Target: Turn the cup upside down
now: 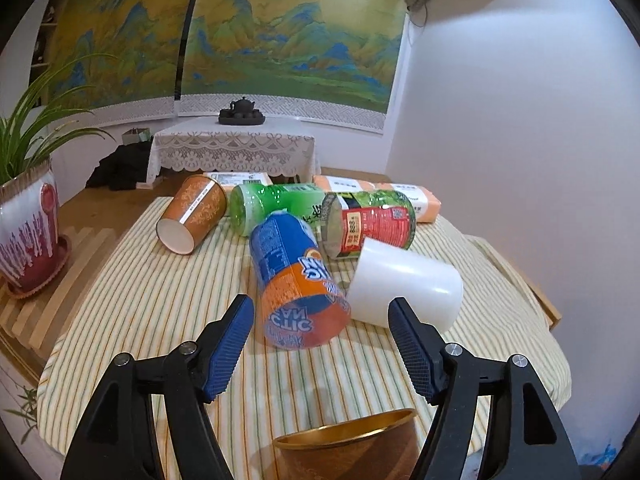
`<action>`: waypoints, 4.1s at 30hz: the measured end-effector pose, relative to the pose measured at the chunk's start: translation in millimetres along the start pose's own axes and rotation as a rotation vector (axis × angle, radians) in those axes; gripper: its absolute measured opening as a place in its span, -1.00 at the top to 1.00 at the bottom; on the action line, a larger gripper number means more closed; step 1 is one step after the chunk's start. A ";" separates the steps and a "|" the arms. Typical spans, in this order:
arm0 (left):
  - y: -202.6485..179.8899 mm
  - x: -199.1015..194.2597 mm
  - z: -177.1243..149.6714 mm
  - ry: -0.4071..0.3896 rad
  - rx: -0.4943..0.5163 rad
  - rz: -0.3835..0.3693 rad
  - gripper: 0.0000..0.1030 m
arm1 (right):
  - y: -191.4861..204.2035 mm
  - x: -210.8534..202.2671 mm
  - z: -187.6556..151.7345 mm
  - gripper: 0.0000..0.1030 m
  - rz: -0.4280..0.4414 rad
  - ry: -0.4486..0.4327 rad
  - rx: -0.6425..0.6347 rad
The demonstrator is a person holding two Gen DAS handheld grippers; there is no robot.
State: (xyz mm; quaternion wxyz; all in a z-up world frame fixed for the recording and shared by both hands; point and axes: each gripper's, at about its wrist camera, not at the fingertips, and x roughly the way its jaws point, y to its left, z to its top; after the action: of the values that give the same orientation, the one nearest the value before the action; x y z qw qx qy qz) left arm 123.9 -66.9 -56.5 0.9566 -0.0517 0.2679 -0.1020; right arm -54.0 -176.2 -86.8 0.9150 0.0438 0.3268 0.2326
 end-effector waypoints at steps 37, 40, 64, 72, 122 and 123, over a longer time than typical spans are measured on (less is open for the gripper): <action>8.0 -30.3 -39.6 0.051 -0.097 0.075 -0.84 | -9.2 10.2 14.8 0.27 -0.179 -0.050 -0.038; -1.5 -17.1 -48.6 0.063 -0.105 0.091 -0.83 | -17.9 -4.5 4.8 0.27 -0.203 -0.050 -0.012; -14.1 -30.0 -49.7 0.005 -0.015 0.106 -0.22 | -40.1 -29.4 3.9 0.25 -0.211 -0.089 0.068; -20.5 -51.5 -45.9 0.129 0.063 -0.046 -0.22 | -40.0 -40.6 14.8 0.25 -0.194 -0.145 0.089; -21.6 11.7 -14.7 0.174 0.272 -0.136 -0.22 | -64.3 10.8 90.1 0.30 -0.197 -0.067 -0.054; -21.4 11.0 -14.9 0.173 0.272 -0.135 -0.22 | -64.1 10.3 89.9 0.30 -0.196 -0.069 -0.053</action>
State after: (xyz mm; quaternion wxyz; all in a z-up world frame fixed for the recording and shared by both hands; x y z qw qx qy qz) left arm 121.7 -90.9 -71.4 0.9191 0.0693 0.3291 -0.2053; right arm 34.1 -222.0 -37.3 0.9449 -0.0045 0.2917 0.1486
